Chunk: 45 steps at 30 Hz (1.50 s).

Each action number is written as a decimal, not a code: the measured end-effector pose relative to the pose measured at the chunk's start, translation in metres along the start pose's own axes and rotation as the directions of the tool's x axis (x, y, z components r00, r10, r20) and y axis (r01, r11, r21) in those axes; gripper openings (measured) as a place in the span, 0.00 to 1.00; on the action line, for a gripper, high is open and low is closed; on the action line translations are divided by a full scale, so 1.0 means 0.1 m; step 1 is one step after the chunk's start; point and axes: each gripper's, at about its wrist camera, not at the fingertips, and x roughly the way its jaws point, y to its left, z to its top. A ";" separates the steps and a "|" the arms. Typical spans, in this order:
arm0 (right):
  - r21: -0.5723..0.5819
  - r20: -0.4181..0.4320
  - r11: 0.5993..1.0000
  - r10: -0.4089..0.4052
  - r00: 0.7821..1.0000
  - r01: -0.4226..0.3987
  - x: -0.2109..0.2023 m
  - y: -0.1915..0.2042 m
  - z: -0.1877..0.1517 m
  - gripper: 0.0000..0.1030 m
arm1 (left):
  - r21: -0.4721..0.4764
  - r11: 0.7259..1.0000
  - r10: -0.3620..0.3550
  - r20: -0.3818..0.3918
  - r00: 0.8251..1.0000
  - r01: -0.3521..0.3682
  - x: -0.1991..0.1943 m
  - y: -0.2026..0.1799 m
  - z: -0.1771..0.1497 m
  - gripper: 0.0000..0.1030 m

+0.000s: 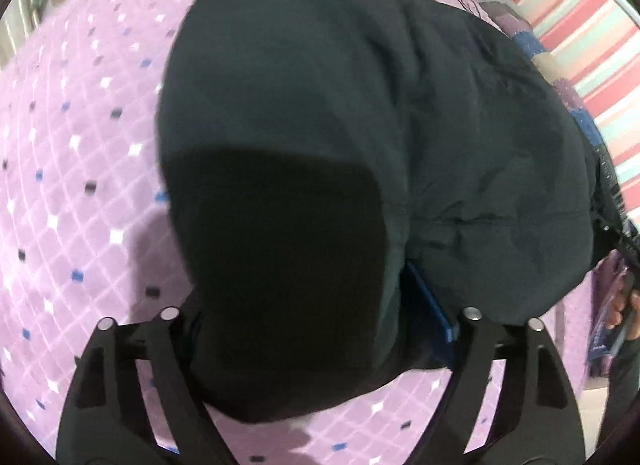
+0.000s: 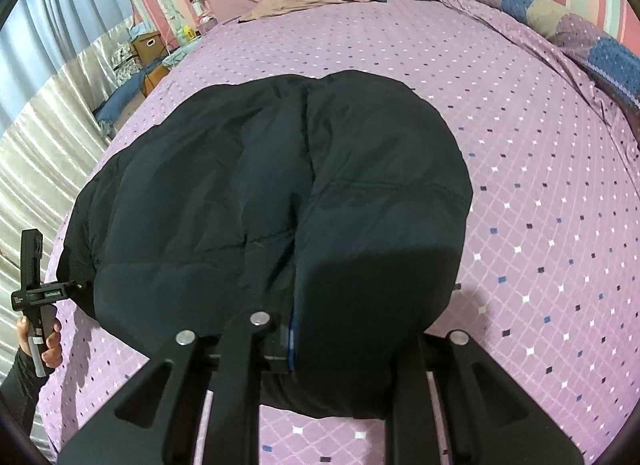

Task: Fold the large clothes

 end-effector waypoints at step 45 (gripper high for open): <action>-0.179 0.154 0.983 -0.021 0.988 0.049 -1.54 0.15 -1.75 0.15 | 0.114 0.952 0.255 0.215 0.943 -0.283 -2.05 -0.57 -2.29 0.24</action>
